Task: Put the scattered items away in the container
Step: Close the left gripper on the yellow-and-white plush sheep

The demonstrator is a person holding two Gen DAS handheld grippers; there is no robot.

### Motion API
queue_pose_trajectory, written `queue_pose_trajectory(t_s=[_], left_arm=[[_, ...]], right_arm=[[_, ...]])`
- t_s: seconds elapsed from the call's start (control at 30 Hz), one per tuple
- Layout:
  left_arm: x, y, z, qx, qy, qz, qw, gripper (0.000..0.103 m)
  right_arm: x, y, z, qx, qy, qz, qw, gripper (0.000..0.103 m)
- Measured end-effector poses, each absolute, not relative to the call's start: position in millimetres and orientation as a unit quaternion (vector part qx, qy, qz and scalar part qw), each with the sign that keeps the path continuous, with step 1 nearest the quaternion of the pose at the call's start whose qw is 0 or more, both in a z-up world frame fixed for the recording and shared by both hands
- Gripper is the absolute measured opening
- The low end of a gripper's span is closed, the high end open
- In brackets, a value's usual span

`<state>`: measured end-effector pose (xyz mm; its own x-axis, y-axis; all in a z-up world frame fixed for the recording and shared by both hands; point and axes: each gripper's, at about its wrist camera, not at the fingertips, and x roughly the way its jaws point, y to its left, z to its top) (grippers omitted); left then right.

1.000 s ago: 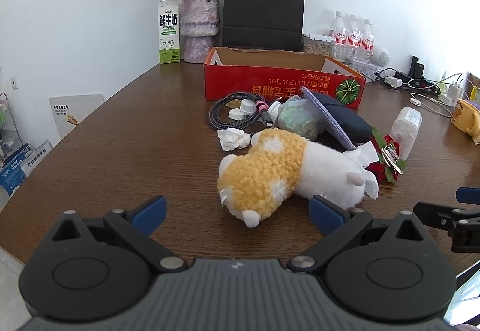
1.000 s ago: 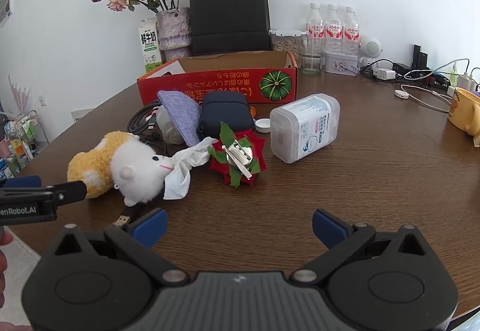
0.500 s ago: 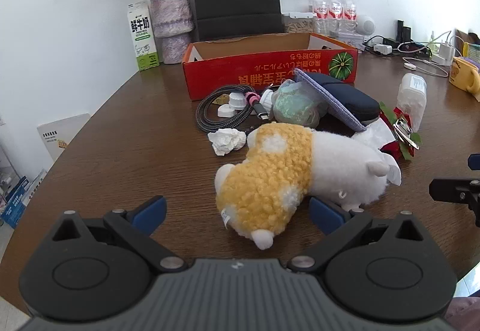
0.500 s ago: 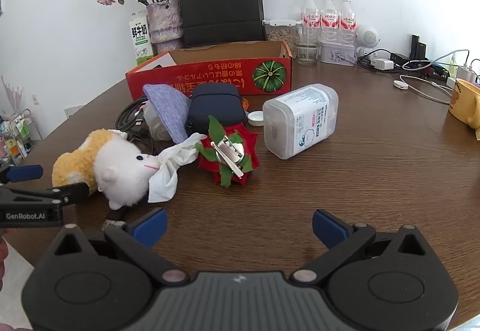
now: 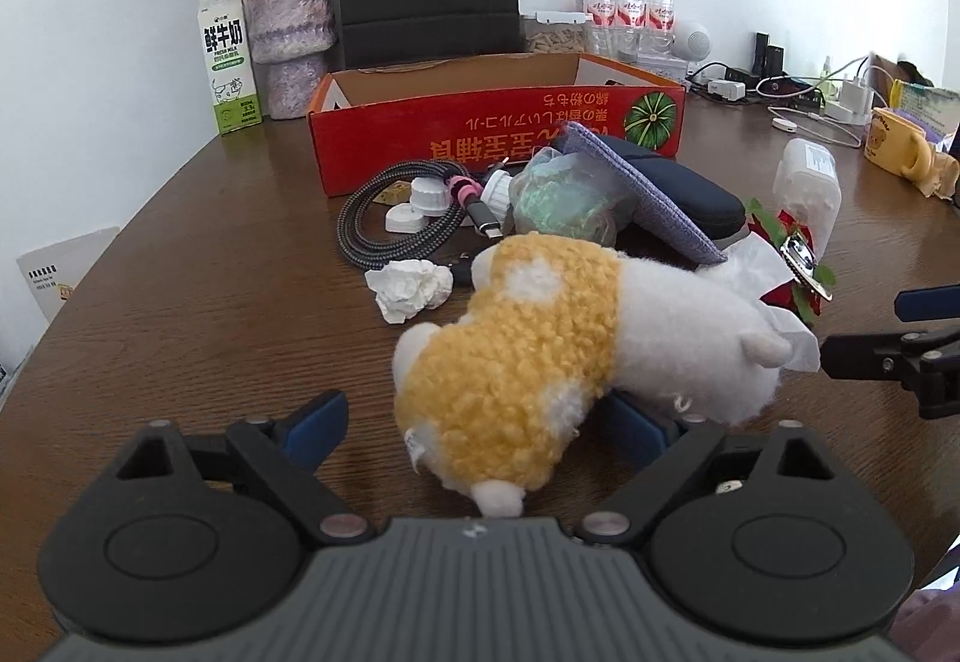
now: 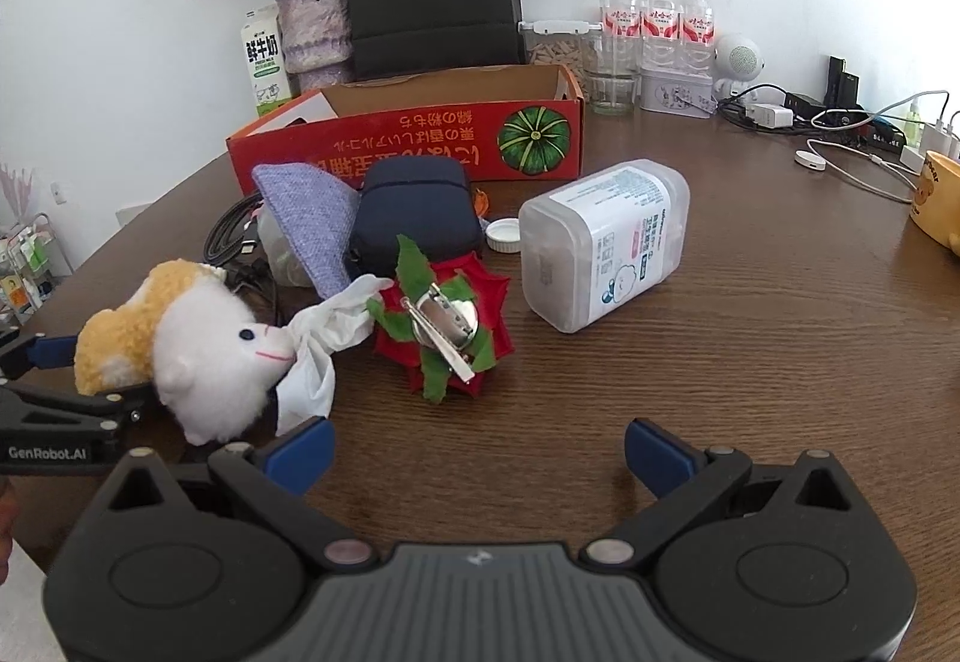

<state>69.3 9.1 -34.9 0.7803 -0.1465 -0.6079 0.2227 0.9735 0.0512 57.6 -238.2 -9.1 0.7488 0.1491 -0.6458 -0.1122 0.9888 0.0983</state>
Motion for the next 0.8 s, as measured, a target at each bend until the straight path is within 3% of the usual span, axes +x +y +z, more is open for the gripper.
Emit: queue_pose_trajectory(t_s=[0.03, 0.33, 0.63, 0.8], left_arm=[[69.6, 9.1, -35.2, 0.058, 0.316, -0.105, 0.941, 0.079], [71.9, 5.8, -36.1, 0.072, 0.304, -0.13, 0.941, 0.052], [65.0, 23.2, -26.1, 0.012, 0.282, -0.123, 0.952, 0.042], [63.6, 34.3, -24.7, -0.005, 0.282, -0.102, 0.954, 0.041]], right_arm=[[60.1, -238.3, -8.5, 0.026, 0.346, 0.071, 0.935, 0.103], [79.1, -235.3, -5.4, 0.024, 0.343, 0.078, 0.936, 0.103], [87.8, -236.6, -4.9, 0.024, 0.339, 0.079, 0.937, 0.103], [94.0, -235.6, -4.9, 0.02, 0.334, 0.081, 0.939, 0.103]])
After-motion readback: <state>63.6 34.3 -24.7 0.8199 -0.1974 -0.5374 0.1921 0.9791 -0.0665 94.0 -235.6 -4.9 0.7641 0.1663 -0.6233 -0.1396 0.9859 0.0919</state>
